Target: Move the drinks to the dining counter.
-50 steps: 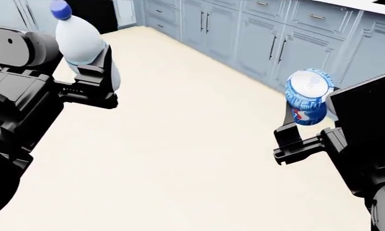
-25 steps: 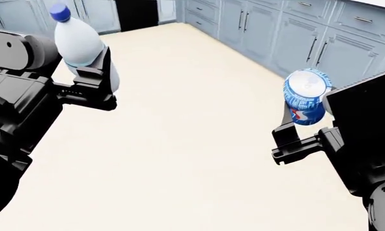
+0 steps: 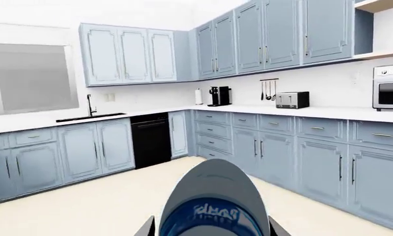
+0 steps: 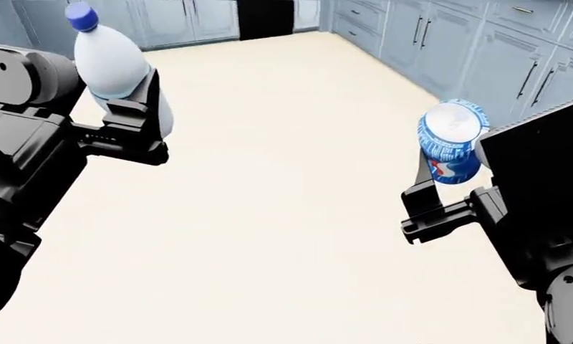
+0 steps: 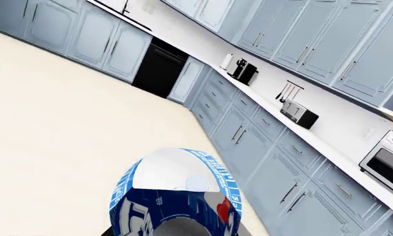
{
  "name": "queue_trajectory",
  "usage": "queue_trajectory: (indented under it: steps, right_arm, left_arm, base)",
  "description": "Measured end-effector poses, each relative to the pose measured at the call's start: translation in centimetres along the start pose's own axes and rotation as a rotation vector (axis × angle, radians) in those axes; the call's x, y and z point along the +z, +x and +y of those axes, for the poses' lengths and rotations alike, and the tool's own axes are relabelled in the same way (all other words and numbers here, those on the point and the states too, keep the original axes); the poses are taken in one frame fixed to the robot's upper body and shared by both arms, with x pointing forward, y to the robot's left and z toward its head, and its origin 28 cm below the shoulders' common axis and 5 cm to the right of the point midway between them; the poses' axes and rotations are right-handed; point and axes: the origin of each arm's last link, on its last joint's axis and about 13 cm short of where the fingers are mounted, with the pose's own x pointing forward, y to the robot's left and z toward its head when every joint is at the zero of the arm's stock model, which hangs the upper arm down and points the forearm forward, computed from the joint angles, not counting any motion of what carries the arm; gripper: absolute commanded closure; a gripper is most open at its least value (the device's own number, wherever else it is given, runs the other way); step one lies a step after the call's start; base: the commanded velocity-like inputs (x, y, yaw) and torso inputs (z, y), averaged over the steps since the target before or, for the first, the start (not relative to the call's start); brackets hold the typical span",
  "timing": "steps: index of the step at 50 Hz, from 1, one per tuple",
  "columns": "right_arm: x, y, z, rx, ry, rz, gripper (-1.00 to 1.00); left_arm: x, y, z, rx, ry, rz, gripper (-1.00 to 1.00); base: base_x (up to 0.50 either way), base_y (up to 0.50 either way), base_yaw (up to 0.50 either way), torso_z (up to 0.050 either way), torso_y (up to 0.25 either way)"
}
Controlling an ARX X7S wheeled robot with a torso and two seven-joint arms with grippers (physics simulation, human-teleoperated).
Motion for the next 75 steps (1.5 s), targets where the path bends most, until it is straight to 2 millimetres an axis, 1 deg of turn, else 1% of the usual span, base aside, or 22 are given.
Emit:
queue_trajectory:
  steps: [33,61,67,75]
  right_arm:
    - [-0.43,-0.51,-0.14,-0.007,0.006,-0.003,1.0]
    - [-0.54,-0.34,-0.07,-0.003,-0.002,-0.004,1.0]
    - [-0.59,-0.34,-0.09,-0.005,-0.001,-0.005,1.0]
    - [-0.66,-0.41,0.04,0.005,-0.004,-0.011,1.0]
  left_arm:
    - [0.45,-0.07,-0.41,-0.011,0.022,-0.003,1.0]
    - [0.58,0.02,-0.5,-0.013,0.027,-0.003,1.0]
    - [0.54,-0.04,-0.5,-0.013,0.028,-0.003,1.0]
    - [0.39,-0.06,-0.43,-0.006,0.028,0.0,1.0]
  base:
    - [-0.08,-0.3,0.5,0.001,0.0]
    - [-0.02,-0.31,0.5,0.0,0.0]
    - [-0.41,-0.08,0.0,0.0,0.0]
    - [-0.04,0.07,0.0,0.0,0.0]
